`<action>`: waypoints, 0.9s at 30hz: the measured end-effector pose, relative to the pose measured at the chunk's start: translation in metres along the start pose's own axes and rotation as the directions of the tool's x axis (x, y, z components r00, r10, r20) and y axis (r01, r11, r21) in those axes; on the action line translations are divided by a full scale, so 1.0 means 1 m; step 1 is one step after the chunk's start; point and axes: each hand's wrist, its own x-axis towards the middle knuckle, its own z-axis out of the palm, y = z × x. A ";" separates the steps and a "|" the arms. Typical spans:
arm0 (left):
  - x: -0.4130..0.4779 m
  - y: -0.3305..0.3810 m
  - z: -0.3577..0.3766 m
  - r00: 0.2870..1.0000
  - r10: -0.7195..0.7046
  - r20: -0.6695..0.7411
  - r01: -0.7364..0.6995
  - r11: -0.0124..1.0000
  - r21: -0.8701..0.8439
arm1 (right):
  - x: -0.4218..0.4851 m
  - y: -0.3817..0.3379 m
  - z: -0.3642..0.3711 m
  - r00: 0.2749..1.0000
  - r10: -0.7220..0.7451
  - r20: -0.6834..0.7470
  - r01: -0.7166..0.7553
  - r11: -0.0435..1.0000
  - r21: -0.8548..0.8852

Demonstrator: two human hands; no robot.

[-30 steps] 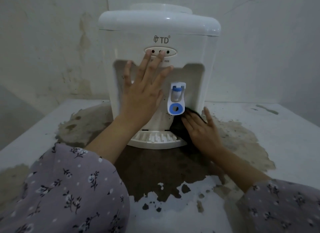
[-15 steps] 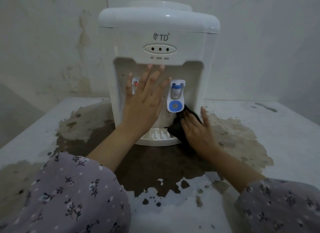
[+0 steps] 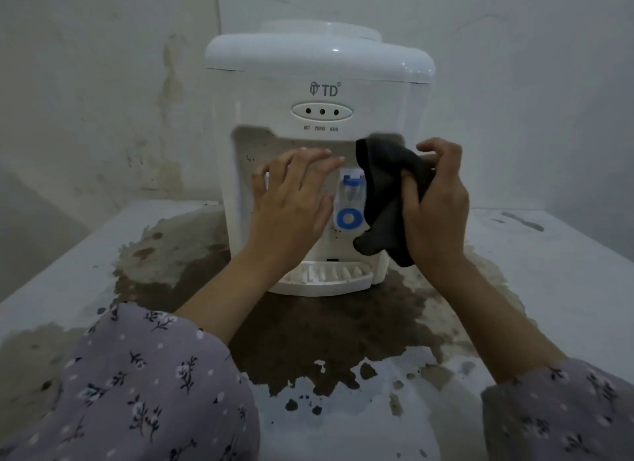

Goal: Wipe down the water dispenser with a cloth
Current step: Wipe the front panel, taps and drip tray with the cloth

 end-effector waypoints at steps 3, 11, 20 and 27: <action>0.003 0.000 0.000 0.999 -0.027 0.024 0.027 1.000 -0.004 | 0.007 0.000 0.008 0.996 0.084 -0.004 -0.084 0.996 -0.033; 0.005 -0.013 0.000 0.993 -0.083 0.086 0.077 0.994 0.074 | 0.002 -0.013 0.056 0.980 0.175 -0.096 -0.183 0.980 -0.077; -0.001 -0.037 -0.002 0.909 -0.404 0.101 0.410 0.910 -0.057 | -0.003 -0.017 0.084 0.935 -0.340 -0.100 0.303 0.913 -0.272; -0.002 -0.047 -0.006 0.882 -0.442 0.165 0.466 0.870 -0.159 | -0.005 -0.046 0.110 0.930 -0.365 -0.050 0.346 0.911 -0.224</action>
